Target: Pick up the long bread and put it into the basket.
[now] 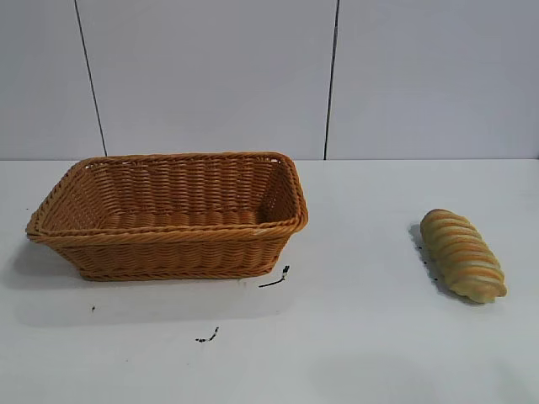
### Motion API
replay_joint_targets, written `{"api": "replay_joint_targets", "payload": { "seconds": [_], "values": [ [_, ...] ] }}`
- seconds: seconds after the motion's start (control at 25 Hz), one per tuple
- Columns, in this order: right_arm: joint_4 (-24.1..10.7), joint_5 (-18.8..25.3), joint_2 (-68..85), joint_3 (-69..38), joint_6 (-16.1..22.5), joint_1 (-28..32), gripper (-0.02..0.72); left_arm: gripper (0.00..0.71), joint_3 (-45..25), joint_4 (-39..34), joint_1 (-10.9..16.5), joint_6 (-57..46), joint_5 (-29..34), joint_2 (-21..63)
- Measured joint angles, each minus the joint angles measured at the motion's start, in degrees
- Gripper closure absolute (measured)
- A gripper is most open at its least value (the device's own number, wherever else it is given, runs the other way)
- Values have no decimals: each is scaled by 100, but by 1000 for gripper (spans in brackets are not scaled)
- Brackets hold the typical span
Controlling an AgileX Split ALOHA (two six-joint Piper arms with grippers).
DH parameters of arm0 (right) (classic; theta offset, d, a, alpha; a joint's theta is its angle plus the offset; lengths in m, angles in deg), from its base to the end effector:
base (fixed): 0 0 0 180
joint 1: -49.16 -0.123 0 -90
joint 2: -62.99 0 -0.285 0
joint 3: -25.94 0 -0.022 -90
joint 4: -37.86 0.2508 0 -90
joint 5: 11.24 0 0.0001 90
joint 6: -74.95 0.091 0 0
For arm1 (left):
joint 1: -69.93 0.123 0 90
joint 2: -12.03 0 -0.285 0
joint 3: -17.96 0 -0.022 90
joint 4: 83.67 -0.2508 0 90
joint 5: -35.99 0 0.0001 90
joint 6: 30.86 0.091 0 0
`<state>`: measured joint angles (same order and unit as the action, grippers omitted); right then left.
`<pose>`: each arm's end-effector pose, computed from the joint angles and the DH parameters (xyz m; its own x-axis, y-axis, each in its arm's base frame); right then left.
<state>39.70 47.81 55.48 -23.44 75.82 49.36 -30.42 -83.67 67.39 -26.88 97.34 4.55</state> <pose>-0.0027 0.0025 0.2758 -0.4377 0.0332 -0.8985 -0.0074 0.9992 0.0405 -0.0065 0.0003 0.2774 -0.4526 0.0896 -0.8872 0.0759 0.9952 0.0617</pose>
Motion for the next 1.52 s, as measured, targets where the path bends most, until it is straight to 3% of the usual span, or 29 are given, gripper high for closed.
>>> {"api": "replay_joint_targets", "payload": {
  "seconds": [0.56, 0.92, 1.36, 1.52],
  "values": [
    [5, 7, -223, 79, -47, 0, 66, 14, 0, 0, 0, 0, 0, 0],
    [4, -54, -2633, 833, -87, 0, 14, 14, 0, 0, 0, 0, 0, 0],
    [53, -629, -6799, 2392, -87, 0, 10, 14, 0, 0, 0, 0, 0, 0],
    [148, -705, -7907, 3020, -302, -103, 10, 14, 0, 0, 0, 0, 0, 0]
  ]
}}
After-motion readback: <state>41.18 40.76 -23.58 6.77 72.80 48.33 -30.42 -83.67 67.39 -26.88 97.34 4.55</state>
